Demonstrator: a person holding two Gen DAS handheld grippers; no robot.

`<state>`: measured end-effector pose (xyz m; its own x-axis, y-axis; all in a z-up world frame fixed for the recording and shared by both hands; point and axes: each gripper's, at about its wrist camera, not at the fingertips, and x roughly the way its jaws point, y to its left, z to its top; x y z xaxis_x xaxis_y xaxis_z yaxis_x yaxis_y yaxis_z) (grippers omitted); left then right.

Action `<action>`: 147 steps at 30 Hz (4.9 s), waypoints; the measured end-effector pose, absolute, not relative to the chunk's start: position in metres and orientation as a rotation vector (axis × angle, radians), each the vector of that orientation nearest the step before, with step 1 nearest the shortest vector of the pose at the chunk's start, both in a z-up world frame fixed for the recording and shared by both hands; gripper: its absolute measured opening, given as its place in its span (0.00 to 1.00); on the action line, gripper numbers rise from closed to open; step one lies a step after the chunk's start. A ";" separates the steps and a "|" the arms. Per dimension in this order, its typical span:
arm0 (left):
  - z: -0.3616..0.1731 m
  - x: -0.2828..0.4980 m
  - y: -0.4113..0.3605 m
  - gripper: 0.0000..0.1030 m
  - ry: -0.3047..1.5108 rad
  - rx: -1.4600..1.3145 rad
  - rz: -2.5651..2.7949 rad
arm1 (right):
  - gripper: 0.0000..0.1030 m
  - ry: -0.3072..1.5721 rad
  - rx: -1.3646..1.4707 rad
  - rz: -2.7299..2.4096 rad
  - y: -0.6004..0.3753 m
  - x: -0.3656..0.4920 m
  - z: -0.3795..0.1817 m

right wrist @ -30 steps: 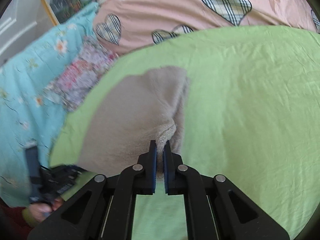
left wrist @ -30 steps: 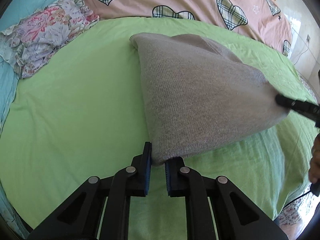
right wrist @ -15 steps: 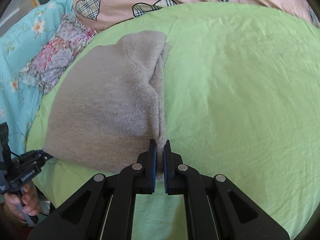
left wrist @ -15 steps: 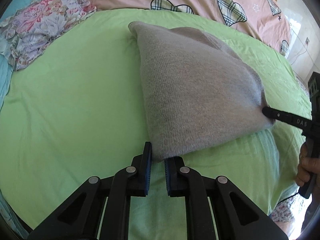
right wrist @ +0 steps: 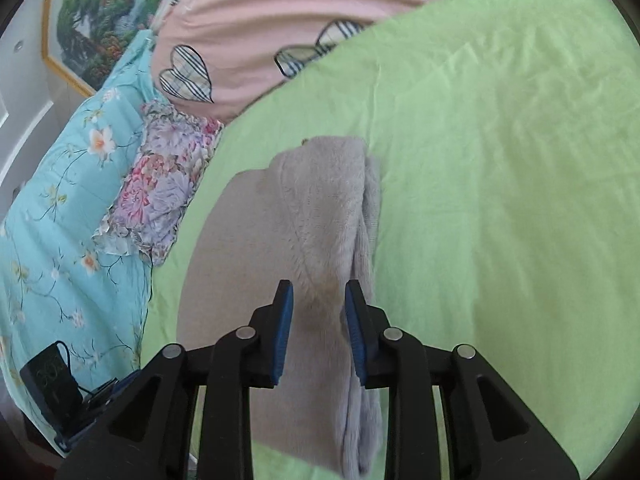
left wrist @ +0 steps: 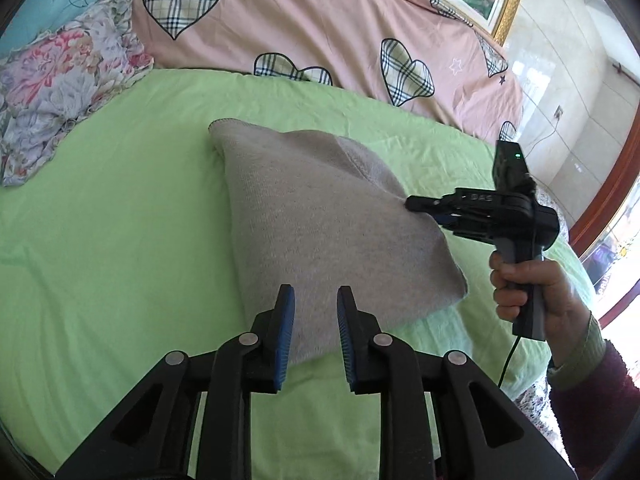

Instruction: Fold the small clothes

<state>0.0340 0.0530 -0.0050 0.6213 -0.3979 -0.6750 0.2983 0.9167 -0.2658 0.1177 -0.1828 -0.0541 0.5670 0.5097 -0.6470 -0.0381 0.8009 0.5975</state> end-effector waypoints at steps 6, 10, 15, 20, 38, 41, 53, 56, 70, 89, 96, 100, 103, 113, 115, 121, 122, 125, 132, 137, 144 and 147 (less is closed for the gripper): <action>-0.006 0.054 0.041 0.23 0.813 -0.107 -0.402 | 0.13 0.878 0.486 0.327 -0.173 0.131 -0.041; -0.010 0.067 0.040 0.26 0.828 -0.118 -0.404 | 0.11 0.929 0.424 0.228 -0.176 0.143 -0.052; -0.012 0.074 0.042 0.26 0.832 -0.128 -0.403 | 0.17 0.864 0.439 0.197 -0.179 0.119 -0.035; -0.018 0.080 0.042 0.26 0.842 -0.142 -0.418 | 0.18 0.814 0.346 0.357 -0.134 0.083 -0.010; -0.047 0.068 0.041 0.18 0.860 -0.137 -0.402 | 0.30 0.876 0.231 0.277 -0.131 0.066 -0.056; -0.046 0.049 0.054 0.18 0.833 -0.160 -0.393 | 0.31 0.862 0.175 0.246 -0.129 0.040 -0.054; -0.071 0.047 0.051 0.23 0.882 -0.086 -0.332 | 0.31 0.857 0.092 0.182 -0.131 0.024 -0.070; -0.068 0.043 0.053 0.25 0.890 -0.084 -0.324 | 0.31 0.857 0.118 0.183 -0.133 0.018 -0.067; -0.061 0.002 0.061 0.43 0.948 -0.026 -0.241 | 0.43 0.925 0.182 0.159 -0.133 -0.038 -0.062; -0.059 -0.027 0.068 0.79 0.934 0.039 -0.133 | 0.80 0.932 0.176 0.190 -0.105 -0.071 -0.067; -0.054 -0.017 0.059 0.80 0.927 0.087 -0.124 | 0.84 0.941 0.140 0.222 -0.095 -0.062 -0.068; -0.053 -0.010 0.056 0.81 0.946 0.099 -0.104 | 0.86 0.947 0.134 0.236 -0.093 -0.053 -0.066; -0.052 -0.006 0.054 0.81 0.955 0.114 -0.089 | 0.87 0.943 0.127 0.236 -0.093 -0.049 -0.064; -0.043 0.014 0.054 0.83 0.955 0.133 -0.048 | 0.93 0.947 0.131 0.252 -0.092 -0.028 -0.054; -0.042 0.018 0.053 0.83 0.958 0.136 -0.041 | 0.94 0.947 0.124 0.259 -0.090 -0.023 -0.052; -0.032 0.025 0.051 0.84 0.945 0.143 -0.037 | 0.94 0.926 0.099 0.274 -0.086 -0.009 -0.036; -0.029 0.027 0.051 0.84 0.943 0.145 -0.038 | 0.94 0.918 0.098 0.273 -0.087 -0.006 -0.032; -0.024 0.032 0.048 0.85 0.943 0.158 -0.037 | 0.95 0.911 0.100 0.271 -0.090 0.006 -0.023; -0.021 0.044 0.042 0.87 0.952 0.186 -0.030 | 0.96 0.939 0.102 0.294 -0.092 0.025 -0.017; -0.023 0.056 0.040 0.87 0.960 0.185 -0.025 | 0.96 0.946 0.105 0.294 -0.093 0.032 -0.018; -0.027 0.064 0.034 0.87 0.964 0.192 -0.020 | 0.96 0.958 0.115 0.294 -0.093 0.041 -0.022; -0.028 0.065 0.034 0.87 0.971 0.185 -0.024 | 0.96 0.964 0.116 0.293 -0.094 0.043 -0.023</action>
